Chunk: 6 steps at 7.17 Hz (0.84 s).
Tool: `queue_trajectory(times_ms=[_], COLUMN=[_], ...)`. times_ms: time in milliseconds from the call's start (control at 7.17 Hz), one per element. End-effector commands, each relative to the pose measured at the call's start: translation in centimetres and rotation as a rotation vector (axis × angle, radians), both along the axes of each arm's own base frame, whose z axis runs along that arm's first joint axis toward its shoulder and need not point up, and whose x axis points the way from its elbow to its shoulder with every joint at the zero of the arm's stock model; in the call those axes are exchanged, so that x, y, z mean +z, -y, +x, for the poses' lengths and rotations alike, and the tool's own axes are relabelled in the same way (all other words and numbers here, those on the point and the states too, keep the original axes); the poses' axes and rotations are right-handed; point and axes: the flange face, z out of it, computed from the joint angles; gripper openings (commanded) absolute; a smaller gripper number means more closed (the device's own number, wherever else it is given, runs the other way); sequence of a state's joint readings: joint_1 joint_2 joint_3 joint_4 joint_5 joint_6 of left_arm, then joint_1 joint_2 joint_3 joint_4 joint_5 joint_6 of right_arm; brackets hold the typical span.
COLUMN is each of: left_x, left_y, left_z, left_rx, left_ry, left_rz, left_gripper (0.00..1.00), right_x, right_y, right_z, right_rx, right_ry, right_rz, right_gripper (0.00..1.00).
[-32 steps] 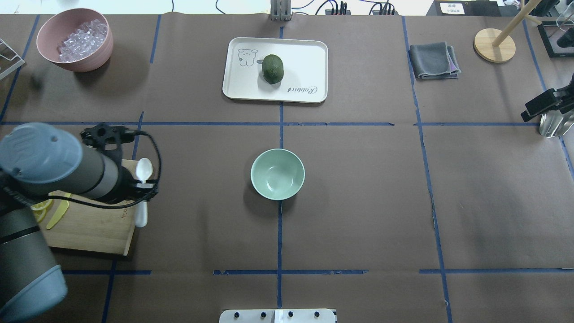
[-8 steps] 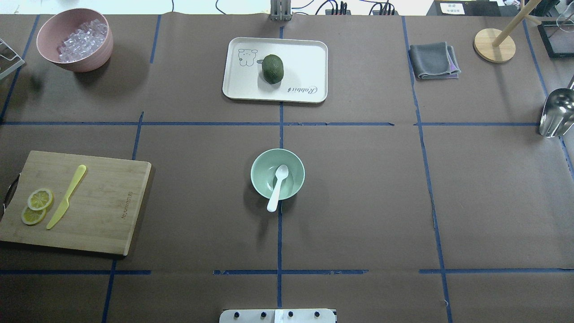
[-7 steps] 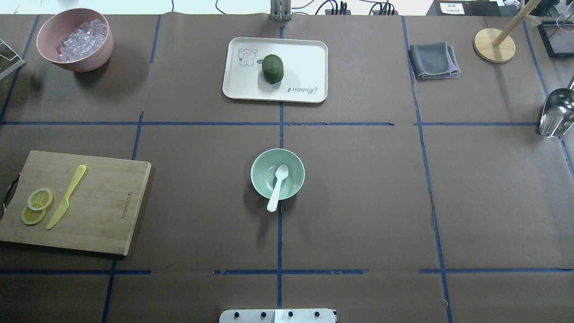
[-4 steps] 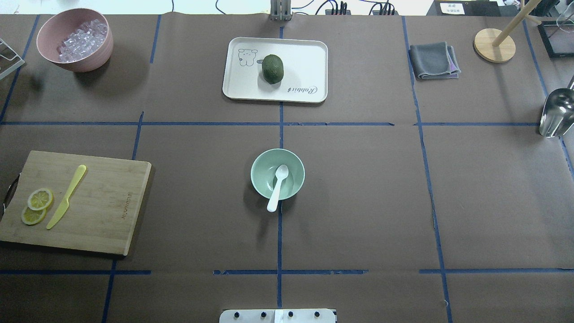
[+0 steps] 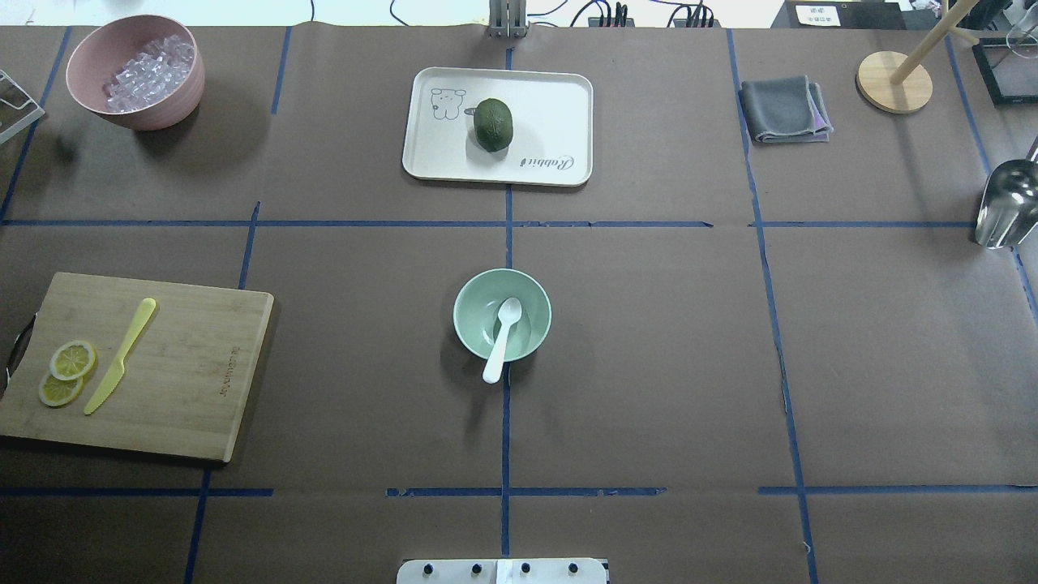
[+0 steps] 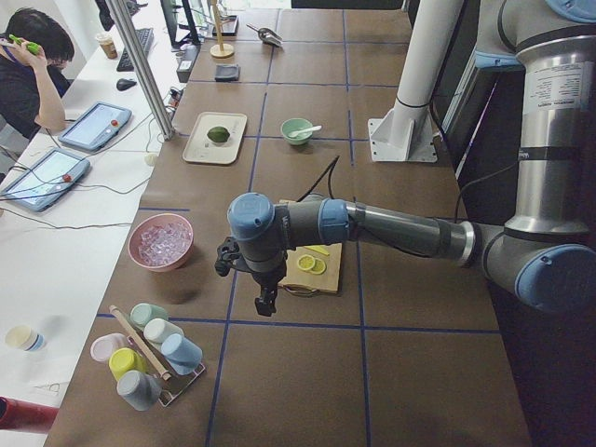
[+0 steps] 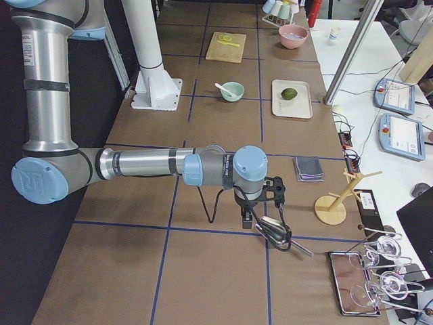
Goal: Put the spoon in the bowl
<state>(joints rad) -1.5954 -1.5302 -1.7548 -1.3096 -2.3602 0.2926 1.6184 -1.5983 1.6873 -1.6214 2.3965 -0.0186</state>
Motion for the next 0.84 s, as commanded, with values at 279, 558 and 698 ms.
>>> queue_trajectory(times_ms=[279, 558, 698], left_x=[6.8, 6.6, 6.4], left_y=[0.9, 1.0, 1.0], left_z=[-0.1, -0.2, -0.2], left_rx=[0.001, 0.0, -0.002], left_ry=[-0.002, -0.002, -0.002], left_rz=[0.02, 0.023, 0.026], left_gripper=[1.0, 1.0, 1.0], right_x=[0.0, -0.2, -0.1], right_y=[0.1, 0.1, 0.2], right_z=[0.0, 0.0, 0.0], right_rx=[-0.001, -0.001, -0.001], right_ry=[-0.002, -0.002, -0.004], right_rz=[0.004, 0.007, 0.005], right_gripper=[1.0, 1.0, 1.0])
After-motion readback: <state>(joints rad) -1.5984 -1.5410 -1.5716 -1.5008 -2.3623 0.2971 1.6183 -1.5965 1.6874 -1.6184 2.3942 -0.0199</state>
